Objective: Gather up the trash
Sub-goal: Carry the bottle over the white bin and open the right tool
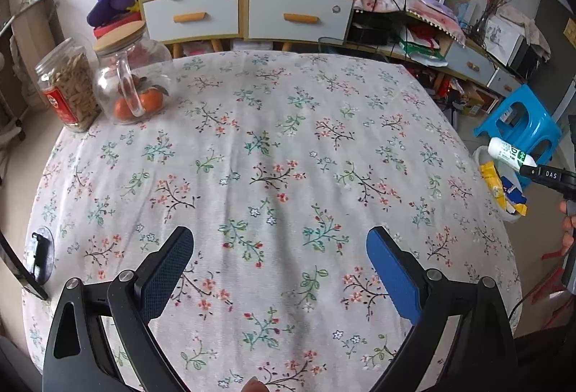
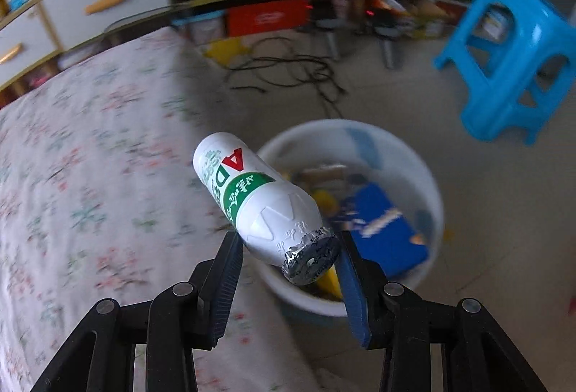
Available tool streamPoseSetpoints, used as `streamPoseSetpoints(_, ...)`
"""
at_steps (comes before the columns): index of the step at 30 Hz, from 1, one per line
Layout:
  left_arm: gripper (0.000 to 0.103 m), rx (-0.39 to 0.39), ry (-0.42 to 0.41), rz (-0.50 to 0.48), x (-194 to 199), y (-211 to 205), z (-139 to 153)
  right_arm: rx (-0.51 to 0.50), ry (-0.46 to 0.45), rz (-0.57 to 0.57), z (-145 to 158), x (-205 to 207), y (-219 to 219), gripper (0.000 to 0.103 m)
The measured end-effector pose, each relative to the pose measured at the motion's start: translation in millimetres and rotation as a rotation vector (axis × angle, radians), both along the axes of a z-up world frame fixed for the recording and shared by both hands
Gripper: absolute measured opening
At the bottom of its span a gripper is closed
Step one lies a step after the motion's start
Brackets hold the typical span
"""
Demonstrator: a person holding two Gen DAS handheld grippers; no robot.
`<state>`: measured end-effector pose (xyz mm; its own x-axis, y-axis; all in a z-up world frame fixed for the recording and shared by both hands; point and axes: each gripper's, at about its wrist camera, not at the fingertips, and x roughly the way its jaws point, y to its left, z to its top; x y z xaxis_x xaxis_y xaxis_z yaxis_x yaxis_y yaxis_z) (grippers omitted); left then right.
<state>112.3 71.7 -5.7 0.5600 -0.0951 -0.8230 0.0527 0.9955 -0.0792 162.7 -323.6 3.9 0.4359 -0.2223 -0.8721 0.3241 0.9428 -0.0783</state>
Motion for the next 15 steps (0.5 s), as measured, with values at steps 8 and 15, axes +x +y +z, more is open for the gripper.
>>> streamPoseSetpoints(8,0.098,0.013,0.005,-0.01,-2.5,-9.9,-5.6,-0.025,0.005,-0.105,-11.8,4.9,-40.2,0.045)
streamPoseSetpoints(15,0.098,0.011,0.006,-0.027,-5.1,-16.8,-7.4,0.029,-0.028,-0.127,-11.3,0.9,-54.6,0.069)
